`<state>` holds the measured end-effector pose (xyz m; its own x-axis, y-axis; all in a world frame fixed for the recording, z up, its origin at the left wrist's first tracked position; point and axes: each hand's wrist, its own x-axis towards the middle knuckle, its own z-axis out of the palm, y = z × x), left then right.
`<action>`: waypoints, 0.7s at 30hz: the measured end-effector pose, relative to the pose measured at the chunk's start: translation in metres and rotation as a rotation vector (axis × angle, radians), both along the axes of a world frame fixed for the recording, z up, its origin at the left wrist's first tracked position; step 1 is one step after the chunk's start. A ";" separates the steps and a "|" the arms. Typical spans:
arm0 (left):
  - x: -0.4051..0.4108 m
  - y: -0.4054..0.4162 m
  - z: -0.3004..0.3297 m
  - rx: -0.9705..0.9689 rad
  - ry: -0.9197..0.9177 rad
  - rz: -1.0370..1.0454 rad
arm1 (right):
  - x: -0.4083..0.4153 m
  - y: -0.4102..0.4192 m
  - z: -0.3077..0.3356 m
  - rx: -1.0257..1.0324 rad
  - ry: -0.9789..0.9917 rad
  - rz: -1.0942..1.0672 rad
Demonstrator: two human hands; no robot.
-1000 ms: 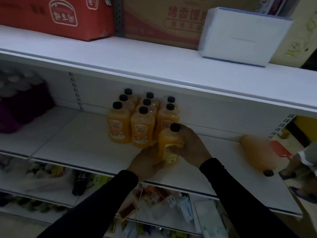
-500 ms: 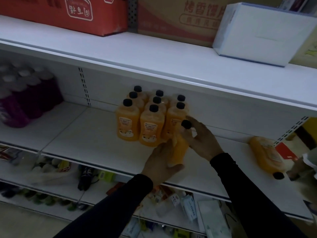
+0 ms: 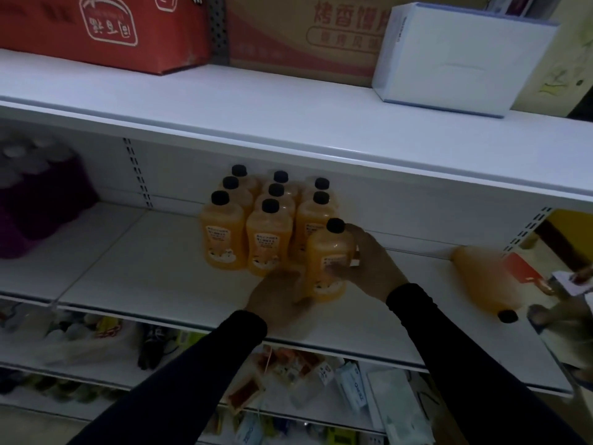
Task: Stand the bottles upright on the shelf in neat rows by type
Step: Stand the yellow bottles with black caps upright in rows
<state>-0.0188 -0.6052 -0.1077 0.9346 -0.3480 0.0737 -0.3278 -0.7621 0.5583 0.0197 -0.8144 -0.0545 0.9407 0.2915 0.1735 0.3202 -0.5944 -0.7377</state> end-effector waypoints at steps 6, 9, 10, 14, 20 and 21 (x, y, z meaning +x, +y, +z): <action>-0.029 0.028 -0.046 0.350 -0.090 0.025 | 0.009 0.030 -0.021 0.028 -0.114 -0.160; -0.028 0.028 -0.050 0.374 -0.078 0.027 | 0.013 0.041 -0.025 0.031 -0.146 -0.194; -0.028 0.027 -0.050 0.380 -0.072 0.030 | 0.013 0.044 -0.026 0.036 -0.147 -0.194; -0.028 0.027 -0.052 0.392 -0.077 0.043 | 0.010 0.046 -0.028 0.065 -0.143 -0.192; -0.029 0.028 -0.051 0.387 -0.096 0.042 | 0.009 0.042 -0.024 0.108 -0.068 -0.159; -0.029 0.028 -0.050 0.381 -0.097 0.043 | 0.009 0.040 -0.024 0.127 -0.040 -0.149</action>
<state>-0.0477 -0.5773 -0.1572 0.9441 -0.3277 0.0353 -0.3279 -0.9230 0.2012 0.0286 -0.7748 -0.0783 0.9635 0.1224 0.2380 0.2659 -0.5401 -0.7985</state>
